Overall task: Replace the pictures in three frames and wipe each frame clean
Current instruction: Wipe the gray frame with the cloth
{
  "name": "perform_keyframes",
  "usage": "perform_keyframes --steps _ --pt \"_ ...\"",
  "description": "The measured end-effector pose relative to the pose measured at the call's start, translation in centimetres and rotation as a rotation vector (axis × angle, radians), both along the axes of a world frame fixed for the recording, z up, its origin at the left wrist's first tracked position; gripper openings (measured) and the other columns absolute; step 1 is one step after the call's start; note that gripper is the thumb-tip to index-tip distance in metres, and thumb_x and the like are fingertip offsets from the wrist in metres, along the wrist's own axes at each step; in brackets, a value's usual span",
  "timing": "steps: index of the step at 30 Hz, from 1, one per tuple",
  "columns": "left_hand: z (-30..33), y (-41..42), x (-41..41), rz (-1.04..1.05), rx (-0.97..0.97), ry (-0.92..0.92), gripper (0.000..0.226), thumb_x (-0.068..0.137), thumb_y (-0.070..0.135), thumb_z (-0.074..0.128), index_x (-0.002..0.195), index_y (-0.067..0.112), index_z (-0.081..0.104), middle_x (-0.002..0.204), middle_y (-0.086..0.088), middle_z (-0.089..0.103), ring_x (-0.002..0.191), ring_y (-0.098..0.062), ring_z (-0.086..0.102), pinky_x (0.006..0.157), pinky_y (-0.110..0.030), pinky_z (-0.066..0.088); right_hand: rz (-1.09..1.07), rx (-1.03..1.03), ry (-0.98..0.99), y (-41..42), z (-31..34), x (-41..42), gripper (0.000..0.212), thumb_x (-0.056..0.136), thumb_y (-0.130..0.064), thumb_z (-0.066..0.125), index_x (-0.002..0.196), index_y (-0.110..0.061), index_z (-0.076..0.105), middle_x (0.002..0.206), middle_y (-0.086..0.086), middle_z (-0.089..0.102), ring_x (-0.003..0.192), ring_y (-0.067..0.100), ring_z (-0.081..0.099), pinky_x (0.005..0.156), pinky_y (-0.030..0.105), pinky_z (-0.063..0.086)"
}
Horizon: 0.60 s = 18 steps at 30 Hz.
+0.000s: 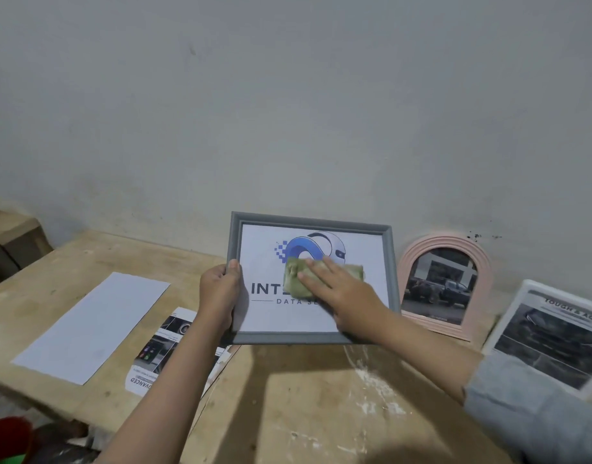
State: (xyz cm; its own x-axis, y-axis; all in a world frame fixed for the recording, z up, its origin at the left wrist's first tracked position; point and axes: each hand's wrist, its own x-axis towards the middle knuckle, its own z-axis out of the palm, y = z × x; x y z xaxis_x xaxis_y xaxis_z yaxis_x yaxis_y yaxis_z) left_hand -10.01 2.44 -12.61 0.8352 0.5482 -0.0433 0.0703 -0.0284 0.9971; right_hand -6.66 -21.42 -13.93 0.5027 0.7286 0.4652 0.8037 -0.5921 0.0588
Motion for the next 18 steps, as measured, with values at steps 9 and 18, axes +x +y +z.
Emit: perform_keyframes --steps 9,18 --pt "-0.5 0.1 0.1 0.066 0.088 0.012 0.023 0.097 0.025 0.047 0.079 0.011 0.049 0.077 -0.007 0.039 0.074 -0.017 0.035 0.063 -0.030 0.028 0.138 -0.089 0.504 -2.1 -2.1 -4.4 0.077 0.069 0.007 0.043 0.135 -0.031 0.047 0.147 -0.005 0.041 0.128 0.023 0.047 0.090 0.040 0.049" --pt "-0.2 -0.8 -0.1 0.002 0.202 0.005 0.032 0.097 0.024 0.046 0.068 0.010 0.041 0.069 -0.009 0.034 0.067 -0.017 0.032 0.062 -0.032 0.025 0.001 0.273 0.374 -1.5 5.7 1.8 0.066 0.069 0.000 0.037 0.128 -0.021 0.058 0.137 0.004 0.053 0.121 0.026 0.054 0.092 0.041 0.050"
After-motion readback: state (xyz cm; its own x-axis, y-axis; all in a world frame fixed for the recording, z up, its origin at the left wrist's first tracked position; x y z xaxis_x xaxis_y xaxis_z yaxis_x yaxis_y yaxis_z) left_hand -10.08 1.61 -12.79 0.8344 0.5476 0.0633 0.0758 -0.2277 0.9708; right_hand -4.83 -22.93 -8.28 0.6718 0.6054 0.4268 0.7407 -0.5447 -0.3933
